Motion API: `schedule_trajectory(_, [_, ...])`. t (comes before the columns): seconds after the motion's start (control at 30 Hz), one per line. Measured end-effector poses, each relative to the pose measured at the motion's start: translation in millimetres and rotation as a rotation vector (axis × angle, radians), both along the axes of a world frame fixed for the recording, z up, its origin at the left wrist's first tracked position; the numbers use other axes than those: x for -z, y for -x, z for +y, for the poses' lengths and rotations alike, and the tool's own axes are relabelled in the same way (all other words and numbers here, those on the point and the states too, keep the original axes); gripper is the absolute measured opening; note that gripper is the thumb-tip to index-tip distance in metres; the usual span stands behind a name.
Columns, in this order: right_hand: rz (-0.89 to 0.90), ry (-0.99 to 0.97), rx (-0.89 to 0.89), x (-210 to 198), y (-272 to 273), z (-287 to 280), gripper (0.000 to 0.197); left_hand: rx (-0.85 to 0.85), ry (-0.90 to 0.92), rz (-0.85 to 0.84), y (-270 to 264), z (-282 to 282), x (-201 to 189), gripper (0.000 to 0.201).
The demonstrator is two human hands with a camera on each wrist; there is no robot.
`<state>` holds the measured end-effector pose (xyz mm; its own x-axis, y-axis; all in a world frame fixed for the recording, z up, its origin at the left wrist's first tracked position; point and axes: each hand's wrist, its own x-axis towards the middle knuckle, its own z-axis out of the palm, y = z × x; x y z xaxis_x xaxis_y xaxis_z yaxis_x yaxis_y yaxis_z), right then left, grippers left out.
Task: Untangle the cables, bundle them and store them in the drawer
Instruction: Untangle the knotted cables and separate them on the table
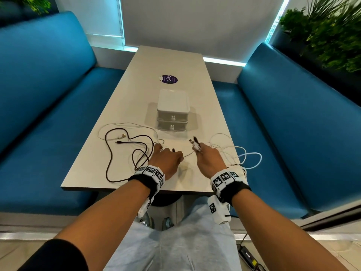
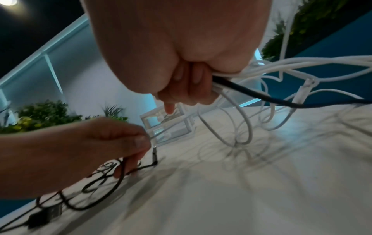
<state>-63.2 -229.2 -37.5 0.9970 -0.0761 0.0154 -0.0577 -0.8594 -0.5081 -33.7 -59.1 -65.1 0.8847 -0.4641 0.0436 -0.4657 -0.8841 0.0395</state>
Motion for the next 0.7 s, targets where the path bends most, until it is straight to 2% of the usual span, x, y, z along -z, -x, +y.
schedule_trajectory(0.07, [0.026,0.021,-0.107,6.6,2.9,8.2,0.024,0.067,-0.038,-0.011,1.4,-4.4,-1.4,0.026])
schedule_trajectory(0.17, [0.073,0.083,-0.174,13.8,5.0,13.9,0.024,0.145,-0.092,-0.013,2.4,-4.2,-0.3,0.037])
schedule_trajectory(0.27, [0.097,0.197,-0.179,17.4,3.6,9.7,0.026,0.101,0.03,0.001,1.6,0.4,3.9,0.025])
schedule_trajectory(0.33, [0.122,0.312,-0.198,18.3,5.1,5.4,0.027,0.084,0.075,0.018,-0.6,4.1,8.6,0.025])
schedule_trajectory(0.57, [0.165,0.509,-0.075,18.1,6.0,-26.0,0.023,0.145,-0.018,0.024,-9.5,13.2,13.6,0.023])
schedule_trajectory(0.7, [0.142,0.451,-0.02,15.8,4.7,-23.1,0.023,0.136,0.013,0.02,-6.2,-5.1,7.5,0.026])
